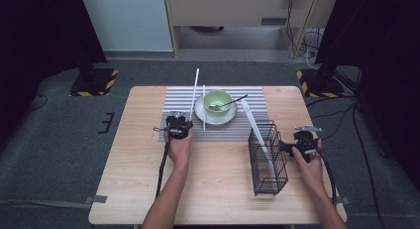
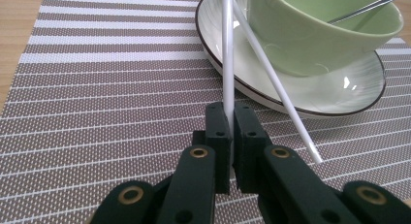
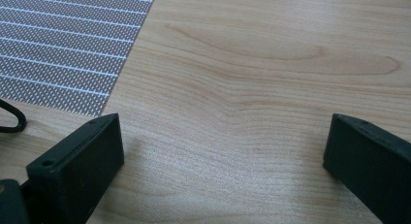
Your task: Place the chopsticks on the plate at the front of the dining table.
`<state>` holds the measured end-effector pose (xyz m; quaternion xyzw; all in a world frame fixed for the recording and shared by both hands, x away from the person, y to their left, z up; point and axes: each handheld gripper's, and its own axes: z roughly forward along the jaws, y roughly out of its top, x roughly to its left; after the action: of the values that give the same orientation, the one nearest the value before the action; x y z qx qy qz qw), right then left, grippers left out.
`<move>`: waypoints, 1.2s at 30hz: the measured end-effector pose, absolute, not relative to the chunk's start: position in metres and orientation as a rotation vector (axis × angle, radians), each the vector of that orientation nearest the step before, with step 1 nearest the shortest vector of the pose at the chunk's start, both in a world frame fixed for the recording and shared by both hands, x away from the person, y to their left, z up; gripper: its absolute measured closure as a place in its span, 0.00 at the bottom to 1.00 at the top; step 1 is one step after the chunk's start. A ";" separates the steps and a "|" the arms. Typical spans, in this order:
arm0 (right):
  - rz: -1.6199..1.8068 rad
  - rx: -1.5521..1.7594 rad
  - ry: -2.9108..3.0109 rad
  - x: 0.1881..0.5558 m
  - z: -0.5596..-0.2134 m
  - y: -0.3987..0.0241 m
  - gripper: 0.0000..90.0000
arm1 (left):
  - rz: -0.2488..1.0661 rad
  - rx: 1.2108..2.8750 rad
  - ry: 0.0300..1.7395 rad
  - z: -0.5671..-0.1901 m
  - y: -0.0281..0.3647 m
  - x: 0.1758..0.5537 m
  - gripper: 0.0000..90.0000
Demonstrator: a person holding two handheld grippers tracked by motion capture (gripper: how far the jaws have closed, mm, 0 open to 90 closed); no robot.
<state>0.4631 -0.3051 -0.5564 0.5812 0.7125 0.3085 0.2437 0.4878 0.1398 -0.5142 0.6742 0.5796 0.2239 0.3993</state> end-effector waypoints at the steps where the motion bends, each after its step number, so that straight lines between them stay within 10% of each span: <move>1: 0.842 1.587 1.947 0.463 -0.556 -0.305 0.01 | 0.565 1.707 1.468 -0.514 0.140 0.488 0.96; 36: 0.841 1.591 1.945 0.463 -0.556 -0.305 0.01 | 0.574 1.717 1.498 -0.520 0.137 0.488 0.96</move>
<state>0.4633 -0.3048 -0.5564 0.5823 0.7120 0.3078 0.2435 0.4878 0.1369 -0.5198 0.6743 0.5882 0.2253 0.3855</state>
